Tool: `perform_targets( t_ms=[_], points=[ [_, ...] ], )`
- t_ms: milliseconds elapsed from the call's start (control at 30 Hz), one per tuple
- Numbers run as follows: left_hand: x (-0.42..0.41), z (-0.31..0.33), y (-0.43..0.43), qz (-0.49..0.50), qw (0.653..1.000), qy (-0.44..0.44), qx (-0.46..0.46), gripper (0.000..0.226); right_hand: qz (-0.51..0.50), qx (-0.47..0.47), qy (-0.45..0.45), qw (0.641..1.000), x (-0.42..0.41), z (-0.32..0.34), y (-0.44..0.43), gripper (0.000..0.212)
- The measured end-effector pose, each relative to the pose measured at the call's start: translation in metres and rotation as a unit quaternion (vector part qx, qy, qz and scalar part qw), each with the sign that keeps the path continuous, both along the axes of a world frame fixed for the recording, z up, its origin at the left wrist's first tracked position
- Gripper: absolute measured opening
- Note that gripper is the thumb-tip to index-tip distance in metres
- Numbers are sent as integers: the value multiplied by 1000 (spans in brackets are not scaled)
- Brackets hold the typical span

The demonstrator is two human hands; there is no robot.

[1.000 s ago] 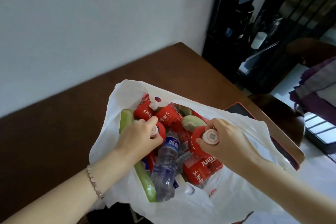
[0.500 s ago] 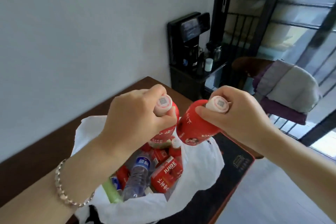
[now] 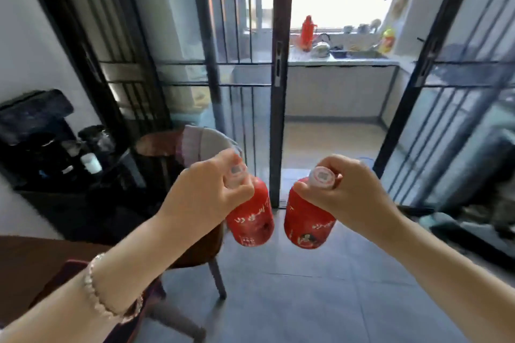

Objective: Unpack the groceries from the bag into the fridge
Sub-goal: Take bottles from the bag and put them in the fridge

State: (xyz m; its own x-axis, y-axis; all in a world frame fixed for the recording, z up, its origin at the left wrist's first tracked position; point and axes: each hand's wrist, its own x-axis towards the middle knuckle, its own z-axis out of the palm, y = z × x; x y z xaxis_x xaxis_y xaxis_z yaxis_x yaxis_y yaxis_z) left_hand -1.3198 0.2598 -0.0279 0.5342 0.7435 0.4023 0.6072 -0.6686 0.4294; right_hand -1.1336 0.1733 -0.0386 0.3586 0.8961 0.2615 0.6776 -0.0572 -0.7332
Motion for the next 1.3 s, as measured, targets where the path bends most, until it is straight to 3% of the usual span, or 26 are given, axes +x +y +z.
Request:
perform_targets(
  t_ms=[100,267,533,767,1133,1300],
  points=[
    [102,-6,-11,-63,998,23,-21,26,-65,-16,-20,998,87,1,-43,24],
    [249,-10,-38,-180,981,69,-36,26,-203,-31,-21,978,203,1,-113,25],
    [472,-8,-85,-373,923,79,-52,22,-417,-77,-4,906,354,3,-200,27],
    [662,30,-134,-519,850,82,-39,21,-549,-84,-14,832,481,29,-258,30],
    [897,88,-256,-615,783,25,-91,14,-676,-83,-39,731,642,78,-375,37],
    [990,115,-317,-620,778,-26,-92,18,-684,-91,-73,720,730,103,-434,35]
  ],
)
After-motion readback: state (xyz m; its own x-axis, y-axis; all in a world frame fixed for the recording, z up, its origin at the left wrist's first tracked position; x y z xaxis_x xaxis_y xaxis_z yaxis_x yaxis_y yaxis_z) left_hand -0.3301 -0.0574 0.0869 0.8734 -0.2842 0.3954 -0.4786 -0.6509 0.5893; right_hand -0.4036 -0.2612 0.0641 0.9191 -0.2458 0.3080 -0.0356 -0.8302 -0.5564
